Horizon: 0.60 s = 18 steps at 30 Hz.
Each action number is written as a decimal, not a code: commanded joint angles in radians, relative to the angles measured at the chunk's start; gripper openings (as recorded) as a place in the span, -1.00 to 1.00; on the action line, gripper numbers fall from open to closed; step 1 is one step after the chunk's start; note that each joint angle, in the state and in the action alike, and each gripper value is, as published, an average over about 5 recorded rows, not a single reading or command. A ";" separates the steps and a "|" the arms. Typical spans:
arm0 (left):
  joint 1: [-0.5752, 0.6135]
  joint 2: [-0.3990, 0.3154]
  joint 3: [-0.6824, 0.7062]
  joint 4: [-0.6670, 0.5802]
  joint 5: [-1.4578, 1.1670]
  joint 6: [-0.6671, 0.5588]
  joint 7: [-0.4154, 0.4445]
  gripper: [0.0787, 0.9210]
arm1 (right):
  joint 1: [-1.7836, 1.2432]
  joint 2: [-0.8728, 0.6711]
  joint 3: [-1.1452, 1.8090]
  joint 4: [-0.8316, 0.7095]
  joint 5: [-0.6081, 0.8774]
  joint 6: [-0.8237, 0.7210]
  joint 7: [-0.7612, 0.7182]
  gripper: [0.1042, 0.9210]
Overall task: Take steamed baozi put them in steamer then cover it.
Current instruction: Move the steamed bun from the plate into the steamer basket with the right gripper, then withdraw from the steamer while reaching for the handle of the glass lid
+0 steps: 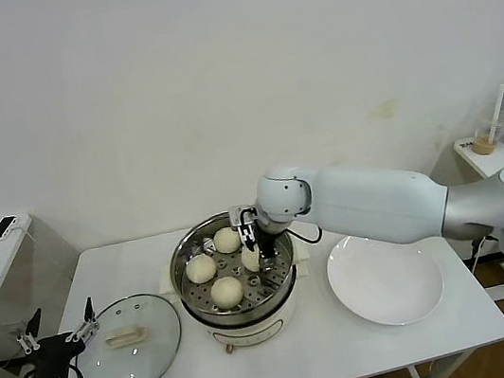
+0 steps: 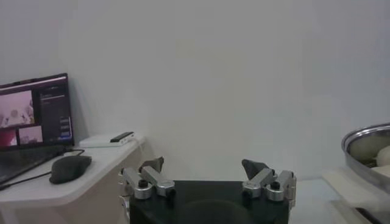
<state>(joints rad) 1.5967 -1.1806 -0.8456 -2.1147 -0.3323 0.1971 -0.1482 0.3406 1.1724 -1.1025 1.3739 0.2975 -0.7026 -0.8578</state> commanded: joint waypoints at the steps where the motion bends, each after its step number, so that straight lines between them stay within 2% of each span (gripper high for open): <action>1: 0.001 0.000 0.000 -0.003 0.001 0.000 0.000 0.77 | 0.004 -0.023 0.027 0.018 -0.024 0.004 -0.004 0.68; 6: 0.004 0.004 -0.004 -0.010 -0.001 0.001 0.001 0.77 | 0.012 -0.079 0.085 0.077 -0.021 0.015 0.018 0.76; 11: 0.006 0.003 -0.006 -0.009 -0.002 0.001 0.004 0.77 | -0.041 -0.173 0.201 0.175 0.003 0.029 0.134 0.76; 14: 0.006 0.000 -0.003 -0.008 -0.002 0.001 0.004 0.77 | -0.135 -0.244 0.290 0.252 0.047 0.029 0.267 0.76; 18: 0.002 -0.002 0.003 -0.007 0.000 0.000 0.003 0.77 | -0.352 -0.315 0.444 0.332 0.133 0.118 0.543 0.76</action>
<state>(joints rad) 1.6001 -1.1829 -0.8452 -2.1245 -0.3333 0.1972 -0.1445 0.2424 1.0038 -0.8985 1.5460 0.3345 -0.6656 -0.6778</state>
